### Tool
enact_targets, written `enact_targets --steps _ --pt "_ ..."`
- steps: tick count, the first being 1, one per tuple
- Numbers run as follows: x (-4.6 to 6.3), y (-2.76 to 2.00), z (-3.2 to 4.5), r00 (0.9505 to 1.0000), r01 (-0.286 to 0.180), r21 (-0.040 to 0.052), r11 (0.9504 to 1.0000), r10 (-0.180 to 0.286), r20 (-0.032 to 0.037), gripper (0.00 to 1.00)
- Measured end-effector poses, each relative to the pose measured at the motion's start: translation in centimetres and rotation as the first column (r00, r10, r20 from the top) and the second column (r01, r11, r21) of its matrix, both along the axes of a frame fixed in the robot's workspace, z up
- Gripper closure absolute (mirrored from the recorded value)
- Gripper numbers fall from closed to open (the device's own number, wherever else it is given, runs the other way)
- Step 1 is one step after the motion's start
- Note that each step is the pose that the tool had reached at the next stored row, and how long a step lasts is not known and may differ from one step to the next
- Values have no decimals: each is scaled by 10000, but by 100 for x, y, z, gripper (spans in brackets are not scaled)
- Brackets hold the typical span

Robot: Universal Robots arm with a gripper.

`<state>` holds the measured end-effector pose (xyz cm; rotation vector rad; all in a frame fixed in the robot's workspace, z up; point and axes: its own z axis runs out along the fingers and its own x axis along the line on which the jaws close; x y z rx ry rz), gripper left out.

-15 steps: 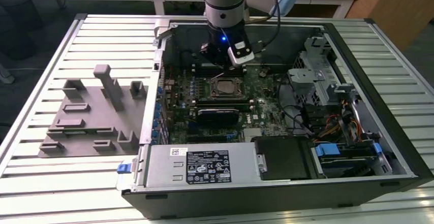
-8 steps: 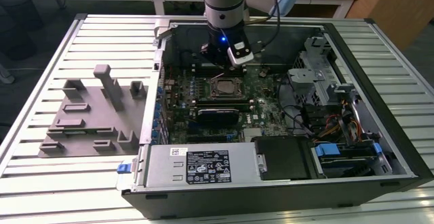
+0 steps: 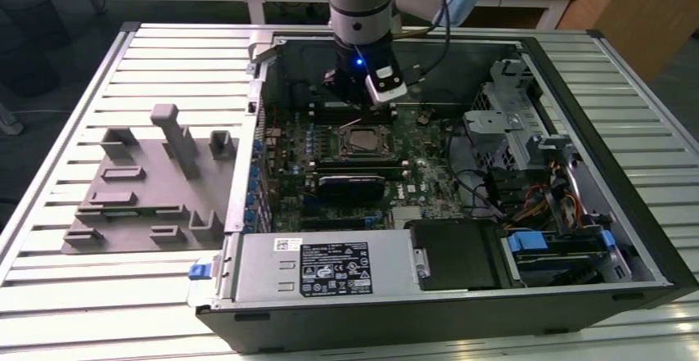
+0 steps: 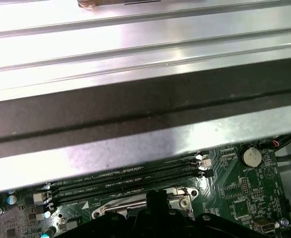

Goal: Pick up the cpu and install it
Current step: 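Install the first cpu locking lever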

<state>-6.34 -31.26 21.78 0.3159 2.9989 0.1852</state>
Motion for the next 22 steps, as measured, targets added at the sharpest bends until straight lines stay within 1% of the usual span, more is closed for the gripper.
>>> enact_targets --steps 2,7,8,11,15,17,22 --pt "0 7 -12 10000 59 -2 10000 -59 66 89" --pt "-2 14 -46 9992 285 1 9996 -285 265 89" --pt "-2 15 -52 9989 386 3 9993 -386 282 89" --pt "-6 17 -70 9967 761 2 9971 -761 296 89" --pt "-9 22 -90 9915 1270 1 9919 -1269 295 89" --pt "-10 39 -93 9902 1365 2 9906 -1365 296 89" --pt "-12 97 -97 9884 1491 2 9888 -1490 296 89"
